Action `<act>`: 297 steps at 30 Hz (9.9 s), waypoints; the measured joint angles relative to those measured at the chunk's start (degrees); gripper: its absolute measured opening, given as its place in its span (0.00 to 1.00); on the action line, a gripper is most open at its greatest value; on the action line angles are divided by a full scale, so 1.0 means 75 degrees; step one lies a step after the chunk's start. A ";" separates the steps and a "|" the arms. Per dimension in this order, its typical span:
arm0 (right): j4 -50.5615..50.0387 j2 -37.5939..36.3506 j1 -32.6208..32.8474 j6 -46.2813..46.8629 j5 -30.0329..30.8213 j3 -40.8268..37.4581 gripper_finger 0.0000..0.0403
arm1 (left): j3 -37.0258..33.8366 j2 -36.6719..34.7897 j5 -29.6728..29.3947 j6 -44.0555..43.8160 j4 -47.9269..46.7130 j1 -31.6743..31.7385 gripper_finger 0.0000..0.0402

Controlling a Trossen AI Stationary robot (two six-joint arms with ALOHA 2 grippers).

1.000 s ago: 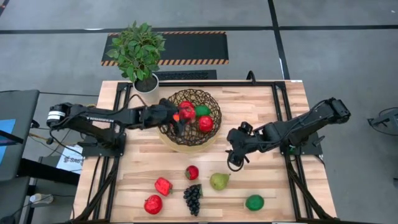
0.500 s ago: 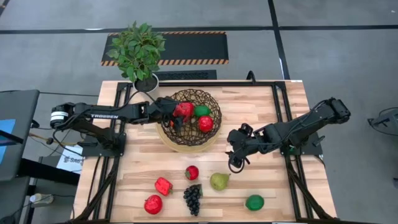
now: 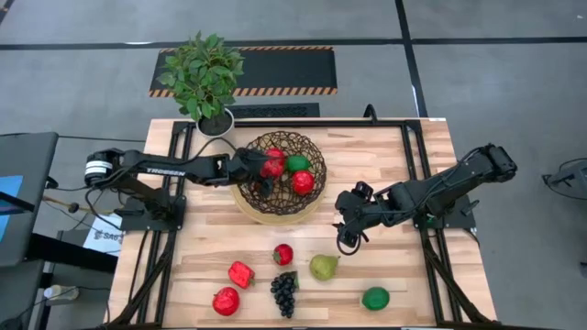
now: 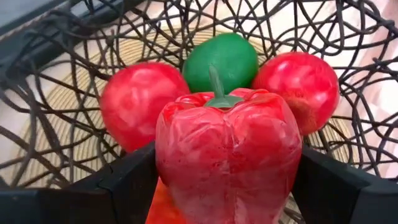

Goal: Build produce basket
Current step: Put the right red bell pepper into the basket, then put the green pear into the basket

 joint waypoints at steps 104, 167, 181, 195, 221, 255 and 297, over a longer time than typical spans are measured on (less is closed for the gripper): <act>0.3347 0.4113 0.0475 -0.4321 -0.2619 -0.0035 0.78 | 0.3433 0.0895 -0.1026 -0.1582 -0.3057 -0.5197 0.95; 0.4850 0.3634 0.0542 -0.2865 -0.2241 -0.0073 0.95 | 0.3433 0.0793 -0.1019 -0.2266 -0.3433 -0.6036 0.95; 0.4341 0.3614 0.0484 -0.2471 -0.2180 -0.0070 0.84 | 0.3433 0.0796 -0.1278 -0.2467 -0.3654 -0.6109 0.95; 0.4117 0.3532 0.0521 -0.2550 -0.2008 0.0120 0.73 | 0.3433 0.0796 -0.1761 -0.2450 -0.3687 -0.6112 0.95; 0.5413 -0.0531 0.0598 -0.4437 -0.1207 0.0344 0.76 | 0.2231 0.0912 -0.4542 0.3058 0.1367 -0.6001 0.95; 0.6449 -0.0506 0.0592 -0.5106 -0.1411 0.0344 0.76 | 0.2214 0.1020 -0.1883 0.6501 0.5905 -0.5237 0.95; 0.7523 -0.0135 0.0295 -0.5240 -0.1670 0.0338 0.76 | 0.2229 0.0980 -0.1240 0.6540 0.6013 -0.4940 0.90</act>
